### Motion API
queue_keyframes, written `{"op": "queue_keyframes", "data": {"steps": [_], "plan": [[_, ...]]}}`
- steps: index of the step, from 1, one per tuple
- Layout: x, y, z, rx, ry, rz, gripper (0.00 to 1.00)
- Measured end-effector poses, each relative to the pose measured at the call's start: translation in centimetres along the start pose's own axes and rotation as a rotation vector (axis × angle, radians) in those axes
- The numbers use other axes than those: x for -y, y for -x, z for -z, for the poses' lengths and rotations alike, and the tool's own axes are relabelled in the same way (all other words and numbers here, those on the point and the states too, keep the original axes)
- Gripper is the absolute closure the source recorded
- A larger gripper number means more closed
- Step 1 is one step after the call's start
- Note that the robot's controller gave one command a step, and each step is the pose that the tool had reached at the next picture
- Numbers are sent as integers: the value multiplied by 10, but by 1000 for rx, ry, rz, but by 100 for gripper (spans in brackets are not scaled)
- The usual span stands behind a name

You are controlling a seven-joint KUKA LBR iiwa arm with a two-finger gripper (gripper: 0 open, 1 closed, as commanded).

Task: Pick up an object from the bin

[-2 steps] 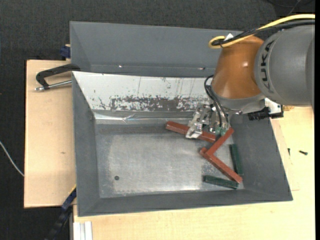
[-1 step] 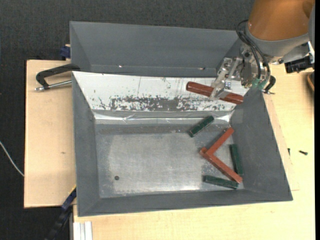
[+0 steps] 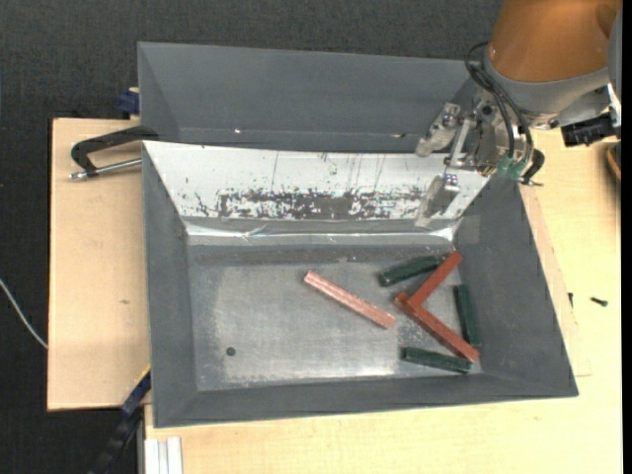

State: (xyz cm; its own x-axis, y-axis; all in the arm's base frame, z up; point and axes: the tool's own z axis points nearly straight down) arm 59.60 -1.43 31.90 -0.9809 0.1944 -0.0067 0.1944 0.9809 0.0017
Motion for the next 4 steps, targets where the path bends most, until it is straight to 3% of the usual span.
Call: {"op": "queue_keyframes", "data": {"steps": [1, 2, 3, 4], "plan": [[0, 0, 0, 0, 0, 0, 0], [0, -16, -50, 1, 1, -45, 0], [0, -20, -118, -2, 1, -176, 0], [-8, -42, -150, -10, -2, -159, 0]]}}
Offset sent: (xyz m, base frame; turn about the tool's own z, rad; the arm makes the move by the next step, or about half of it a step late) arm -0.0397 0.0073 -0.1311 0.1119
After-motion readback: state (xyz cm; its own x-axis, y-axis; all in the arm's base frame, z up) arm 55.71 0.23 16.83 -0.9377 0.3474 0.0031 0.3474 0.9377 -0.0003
